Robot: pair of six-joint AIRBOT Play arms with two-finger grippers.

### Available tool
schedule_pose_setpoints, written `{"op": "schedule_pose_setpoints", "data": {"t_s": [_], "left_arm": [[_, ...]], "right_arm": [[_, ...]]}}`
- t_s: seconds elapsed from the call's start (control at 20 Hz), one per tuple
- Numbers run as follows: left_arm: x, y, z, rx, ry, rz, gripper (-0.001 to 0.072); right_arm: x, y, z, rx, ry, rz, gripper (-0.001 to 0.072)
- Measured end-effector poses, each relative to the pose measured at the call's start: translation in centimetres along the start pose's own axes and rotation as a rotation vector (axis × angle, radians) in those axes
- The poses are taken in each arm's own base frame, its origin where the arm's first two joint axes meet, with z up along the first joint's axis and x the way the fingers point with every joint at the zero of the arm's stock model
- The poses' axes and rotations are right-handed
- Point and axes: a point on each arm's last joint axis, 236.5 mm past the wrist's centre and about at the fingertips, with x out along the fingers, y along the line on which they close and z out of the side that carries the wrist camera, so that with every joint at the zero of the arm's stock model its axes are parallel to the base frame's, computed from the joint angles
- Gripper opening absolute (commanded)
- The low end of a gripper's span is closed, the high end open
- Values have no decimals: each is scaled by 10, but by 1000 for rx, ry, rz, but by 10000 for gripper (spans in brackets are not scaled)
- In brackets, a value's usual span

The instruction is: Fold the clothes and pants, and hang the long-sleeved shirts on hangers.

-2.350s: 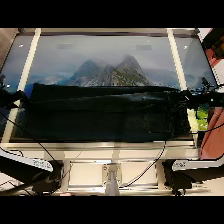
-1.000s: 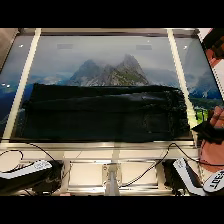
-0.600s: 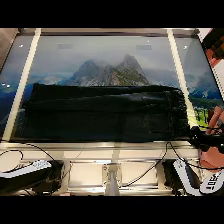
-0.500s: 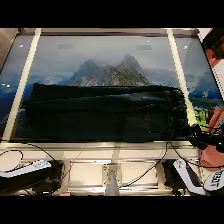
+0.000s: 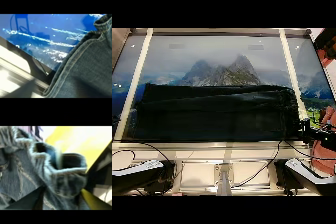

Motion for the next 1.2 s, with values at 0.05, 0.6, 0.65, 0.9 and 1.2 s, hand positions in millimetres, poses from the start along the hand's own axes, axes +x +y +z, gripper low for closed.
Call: {"op": "schedule_pose_setpoints", "data": {"t_s": [0.05,0.6,0.65,0.9,1.2], "left_arm": [[1,0,-1,-23,4,-2,704],[25,-8,-75,-153,251,-42,690],[31,-5,-86,-160,277,-35,689],[57,3,-131,-176,351,-27,662],[65,-41,-188,-179,509,-217,344]], "right_arm": [[1,0,3,-4,-14,6,373],[9,2,10,-100,-63,37,335],[9,2,10,-102,-63,37,334],[9,3,10,-109,-63,37,330],[10,1,3,-151,-31,32,88]]}}
